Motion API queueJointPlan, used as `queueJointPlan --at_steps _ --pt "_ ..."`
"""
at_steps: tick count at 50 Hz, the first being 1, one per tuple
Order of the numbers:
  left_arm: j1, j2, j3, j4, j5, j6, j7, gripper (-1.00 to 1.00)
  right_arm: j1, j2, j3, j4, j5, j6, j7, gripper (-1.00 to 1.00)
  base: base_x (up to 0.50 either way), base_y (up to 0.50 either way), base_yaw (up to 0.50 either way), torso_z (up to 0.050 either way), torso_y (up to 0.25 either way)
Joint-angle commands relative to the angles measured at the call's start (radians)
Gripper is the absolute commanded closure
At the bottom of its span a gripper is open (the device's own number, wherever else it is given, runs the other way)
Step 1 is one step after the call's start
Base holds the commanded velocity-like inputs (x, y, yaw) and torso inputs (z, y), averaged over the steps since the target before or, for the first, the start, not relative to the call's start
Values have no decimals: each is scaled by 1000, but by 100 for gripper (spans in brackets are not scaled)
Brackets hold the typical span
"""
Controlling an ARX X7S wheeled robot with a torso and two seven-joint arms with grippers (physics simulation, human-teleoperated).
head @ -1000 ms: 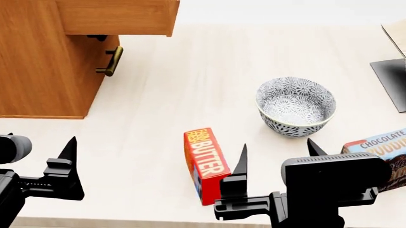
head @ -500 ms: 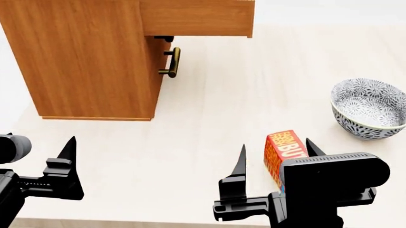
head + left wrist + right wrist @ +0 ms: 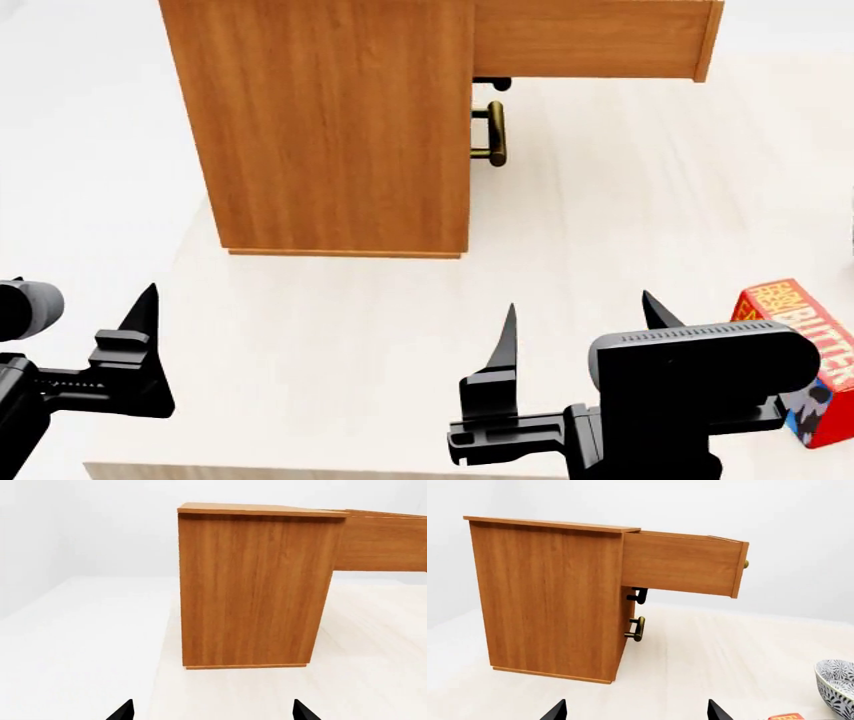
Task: Close the top drawer of the cabinet.
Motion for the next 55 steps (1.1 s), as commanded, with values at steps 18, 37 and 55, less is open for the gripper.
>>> queueJointPlan --at_steps 18,37,55 --pt "10 -8 7 -10 -13 17 -13 -100 -11 1 0 8 23 -12 11 -100 6 361 0 0 0" --pt "15 -13 11 -15 -24 25 -22 -100 -19 -8 27 10 57 -18 14 -100 5 0 0 0 0" --pt "16 -18 12 -18 -33 32 -31 -100 -12 -13 48 13 81 -21 25 -100 468 0 0 0 0"
